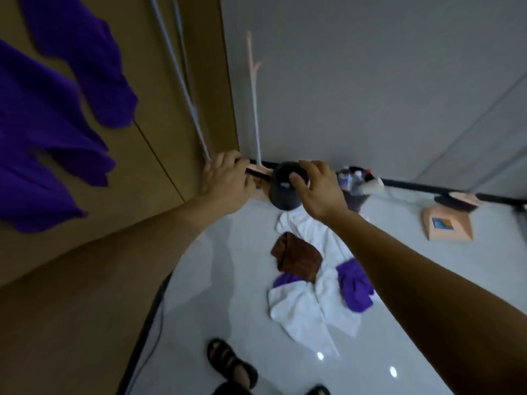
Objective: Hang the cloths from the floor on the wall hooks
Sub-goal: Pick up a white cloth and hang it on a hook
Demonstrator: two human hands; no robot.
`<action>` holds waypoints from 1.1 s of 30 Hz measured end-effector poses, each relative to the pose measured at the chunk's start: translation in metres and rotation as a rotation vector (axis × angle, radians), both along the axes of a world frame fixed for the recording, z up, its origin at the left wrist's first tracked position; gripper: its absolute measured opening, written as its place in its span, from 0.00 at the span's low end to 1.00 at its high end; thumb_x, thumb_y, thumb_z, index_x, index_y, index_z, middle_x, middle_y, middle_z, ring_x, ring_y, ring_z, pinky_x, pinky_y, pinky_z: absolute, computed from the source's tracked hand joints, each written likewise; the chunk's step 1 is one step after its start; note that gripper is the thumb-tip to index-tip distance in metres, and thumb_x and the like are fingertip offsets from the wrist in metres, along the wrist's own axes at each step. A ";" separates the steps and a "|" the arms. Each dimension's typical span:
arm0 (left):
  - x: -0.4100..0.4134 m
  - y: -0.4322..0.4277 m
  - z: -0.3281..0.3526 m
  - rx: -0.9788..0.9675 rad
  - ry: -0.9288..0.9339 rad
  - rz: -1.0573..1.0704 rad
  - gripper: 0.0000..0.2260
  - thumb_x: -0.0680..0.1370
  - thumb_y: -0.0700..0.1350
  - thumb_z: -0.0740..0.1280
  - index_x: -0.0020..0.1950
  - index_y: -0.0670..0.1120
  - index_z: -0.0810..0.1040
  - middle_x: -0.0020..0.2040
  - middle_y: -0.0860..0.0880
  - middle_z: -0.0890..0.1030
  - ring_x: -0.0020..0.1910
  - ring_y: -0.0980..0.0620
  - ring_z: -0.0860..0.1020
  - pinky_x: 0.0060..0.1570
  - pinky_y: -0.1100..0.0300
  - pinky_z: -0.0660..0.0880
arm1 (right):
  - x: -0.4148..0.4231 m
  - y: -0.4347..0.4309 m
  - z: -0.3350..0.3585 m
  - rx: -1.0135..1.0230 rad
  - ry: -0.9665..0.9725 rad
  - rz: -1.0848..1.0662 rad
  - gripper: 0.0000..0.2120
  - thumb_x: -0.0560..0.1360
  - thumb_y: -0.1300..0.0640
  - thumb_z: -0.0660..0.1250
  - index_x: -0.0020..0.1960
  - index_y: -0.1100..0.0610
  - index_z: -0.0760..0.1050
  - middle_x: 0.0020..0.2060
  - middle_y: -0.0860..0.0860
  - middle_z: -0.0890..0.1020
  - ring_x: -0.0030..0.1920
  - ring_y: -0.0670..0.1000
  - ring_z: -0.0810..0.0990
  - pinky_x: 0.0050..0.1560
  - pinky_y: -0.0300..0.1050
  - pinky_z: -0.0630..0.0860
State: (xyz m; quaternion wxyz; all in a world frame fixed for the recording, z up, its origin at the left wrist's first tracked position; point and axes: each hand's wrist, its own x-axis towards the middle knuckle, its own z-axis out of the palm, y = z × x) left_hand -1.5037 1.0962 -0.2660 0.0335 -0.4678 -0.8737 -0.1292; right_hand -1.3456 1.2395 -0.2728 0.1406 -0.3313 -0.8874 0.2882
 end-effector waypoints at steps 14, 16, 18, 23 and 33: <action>0.187 0.037 -0.393 -0.534 -0.307 -0.197 0.21 0.78 0.54 0.59 0.69 0.48 0.69 0.69 0.48 0.68 0.65 0.46 0.67 0.61 0.51 0.66 | 0.219 -0.005 -0.375 -0.399 -0.493 -0.266 0.25 0.79 0.44 0.59 0.73 0.54 0.64 0.70 0.55 0.68 0.69 0.58 0.66 0.67 0.53 0.66; 0.187 0.040 -0.453 -0.551 -0.313 -0.205 0.22 0.78 0.55 0.59 0.69 0.48 0.69 0.69 0.48 0.69 0.65 0.46 0.68 0.61 0.52 0.67 | 0.215 -0.004 -0.438 -0.438 -0.501 -0.274 0.25 0.80 0.45 0.59 0.73 0.54 0.64 0.70 0.55 0.68 0.69 0.58 0.66 0.66 0.52 0.66; 0.182 0.042 -0.516 -0.560 -0.302 -0.220 0.21 0.78 0.55 0.59 0.68 0.48 0.70 0.68 0.47 0.70 0.64 0.46 0.69 0.58 0.52 0.69 | 0.207 -0.001 -0.504 -0.453 -0.508 -0.264 0.26 0.80 0.45 0.59 0.74 0.54 0.63 0.70 0.55 0.67 0.69 0.58 0.66 0.66 0.52 0.66; 0.181 0.040 -0.651 -0.536 -0.354 -0.184 0.20 0.77 0.52 0.61 0.67 0.46 0.72 0.67 0.46 0.71 0.63 0.44 0.69 0.57 0.49 0.70 | 0.189 0.005 -0.657 -0.463 -0.554 -0.195 0.29 0.78 0.46 0.62 0.75 0.55 0.60 0.71 0.56 0.65 0.70 0.58 0.64 0.66 0.52 0.66; 0.188 -0.013 -0.748 -0.568 -0.522 -0.111 0.25 0.78 0.53 0.61 0.73 0.46 0.64 0.72 0.46 0.66 0.69 0.44 0.64 0.63 0.49 0.66 | 0.168 -0.017 -0.785 -0.459 -0.763 -0.142 0.30 0.74 0.47 0.67 0.70 0.56 0.61 0.62 0.55 0.75 0.63 0.58 0.73 0.60 0.53 0.69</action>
